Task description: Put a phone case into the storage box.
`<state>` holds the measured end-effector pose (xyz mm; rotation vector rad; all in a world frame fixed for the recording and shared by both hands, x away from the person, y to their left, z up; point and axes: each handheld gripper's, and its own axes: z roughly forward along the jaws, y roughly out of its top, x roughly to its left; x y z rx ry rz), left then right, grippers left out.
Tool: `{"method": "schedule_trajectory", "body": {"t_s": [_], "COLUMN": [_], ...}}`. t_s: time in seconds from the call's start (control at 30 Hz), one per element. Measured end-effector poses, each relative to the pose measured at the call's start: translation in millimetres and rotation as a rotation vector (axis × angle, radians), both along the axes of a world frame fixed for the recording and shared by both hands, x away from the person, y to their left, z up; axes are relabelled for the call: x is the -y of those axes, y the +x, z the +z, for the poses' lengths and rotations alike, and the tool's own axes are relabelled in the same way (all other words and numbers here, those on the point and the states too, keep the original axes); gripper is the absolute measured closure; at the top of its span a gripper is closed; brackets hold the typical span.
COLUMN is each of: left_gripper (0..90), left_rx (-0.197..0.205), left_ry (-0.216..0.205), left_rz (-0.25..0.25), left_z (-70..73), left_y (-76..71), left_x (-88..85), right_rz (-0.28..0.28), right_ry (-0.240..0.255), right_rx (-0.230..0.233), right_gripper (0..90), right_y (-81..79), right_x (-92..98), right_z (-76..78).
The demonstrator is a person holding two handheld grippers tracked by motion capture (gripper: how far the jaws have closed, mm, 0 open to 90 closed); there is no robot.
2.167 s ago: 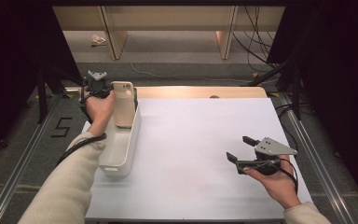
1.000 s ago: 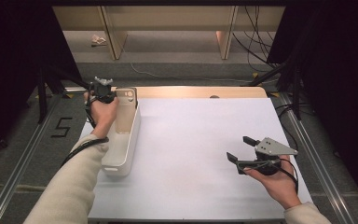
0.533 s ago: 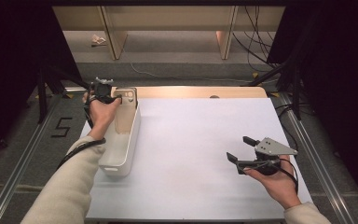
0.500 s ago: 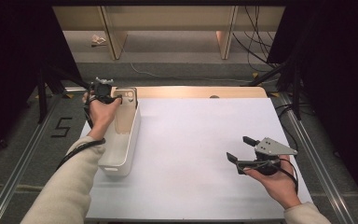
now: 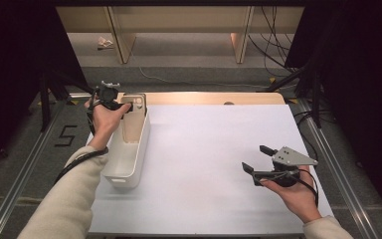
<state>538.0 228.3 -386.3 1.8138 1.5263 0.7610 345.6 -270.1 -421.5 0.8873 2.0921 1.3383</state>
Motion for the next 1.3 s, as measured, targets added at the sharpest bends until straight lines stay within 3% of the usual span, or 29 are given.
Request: {"method": "schedule_trajectory", "body": {"t_s": [0.27,0.4,0.63,0.93,1.1,1.3], "left_gripper": [14.3,9.9,6.9,5.8,5.6,4.5], "left_rx": [0.002,0.014,0.039,0.057,0.084,0.140], "left_ry": [-0.021,-0.030,-0.053,-0.056,-0.091,-0.129], "left_rz": [-0.036,-0.084,-0.132,-0.151,-0.176,-0.248], "left_z": [7.7,12.9,18.2,18.6,16.1,13.0], "left_y": [-12.8,-27.2,-53.2,-67.3,-92.2,-128.8], "left_x": [-3.7,-3.0,-4.0,-6.6,-8.9,-9.8], "right_rz": [-0.007,-0.006,-0.007,-0.007,-0.008,0.006], "right_ry": [-0.003,-0.001,0.000,-0.001,0.005,0.010], "right_rx": [-0.003,-0.003,-0.004,-0.004,-0.007,-0.008], "right_gripper": [16.7,16.7,16.6,16.5,16.4,16.2], "right_y": [0.5,0.6,0.6,0.3,0.3,0.0], "right_x": [0.7,1.2,1.0,0.9,2.2,1.8], "right_z": [0.0,0.1,0.3,0.3,0.1,0.1]}}
